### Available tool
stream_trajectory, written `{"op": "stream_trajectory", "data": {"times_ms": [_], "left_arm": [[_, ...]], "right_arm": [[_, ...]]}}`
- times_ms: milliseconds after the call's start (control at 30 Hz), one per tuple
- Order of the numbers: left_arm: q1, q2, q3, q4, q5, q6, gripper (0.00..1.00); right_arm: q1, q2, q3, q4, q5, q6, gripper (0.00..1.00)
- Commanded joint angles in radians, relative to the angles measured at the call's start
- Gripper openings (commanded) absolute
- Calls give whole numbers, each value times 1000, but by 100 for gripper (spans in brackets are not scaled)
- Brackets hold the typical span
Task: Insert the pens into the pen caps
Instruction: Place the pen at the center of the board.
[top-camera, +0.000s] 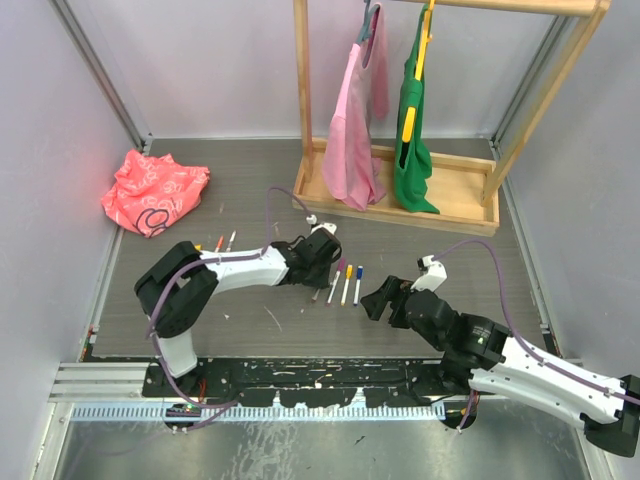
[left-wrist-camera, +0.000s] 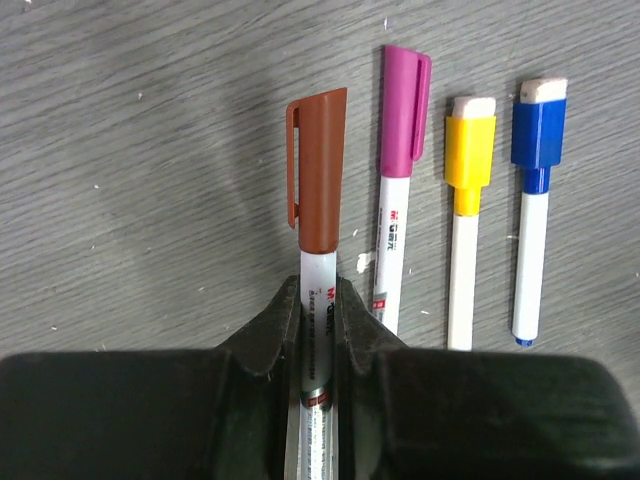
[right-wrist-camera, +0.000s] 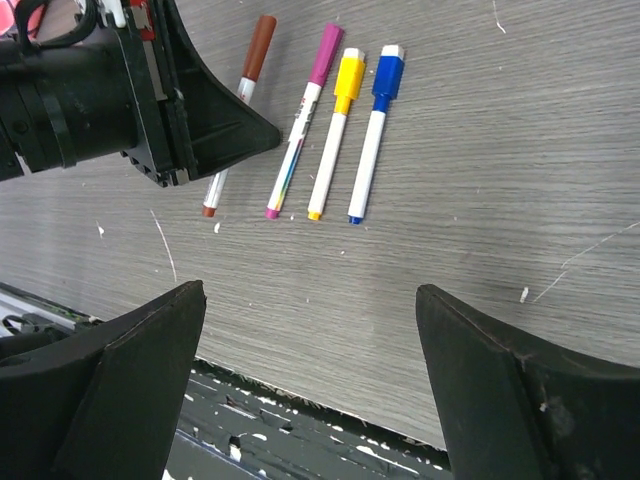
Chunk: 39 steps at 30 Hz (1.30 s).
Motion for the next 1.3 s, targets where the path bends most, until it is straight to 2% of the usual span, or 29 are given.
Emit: {"op": "stream_trajectory", "data": {"times_ms": [0,333,567,733,1267], "left_arm": [[6,30,59,34,9,14,5],[6,43,60,21,1,-4,18],[6,19,45,21,-2,-8,24],[6,-8,46,9,-10,-3,24],[99,-347,95,-144,-56,90,30]], "right_arm": [[-3,6,3,0,-5,14,91],[-3,41,8,20,-15,0,92],[-3,46,10,27,-20,-2,92],[-3,49,11,34,-26,-4,91],[-3,77,5,63,-44,-11,91]]}}
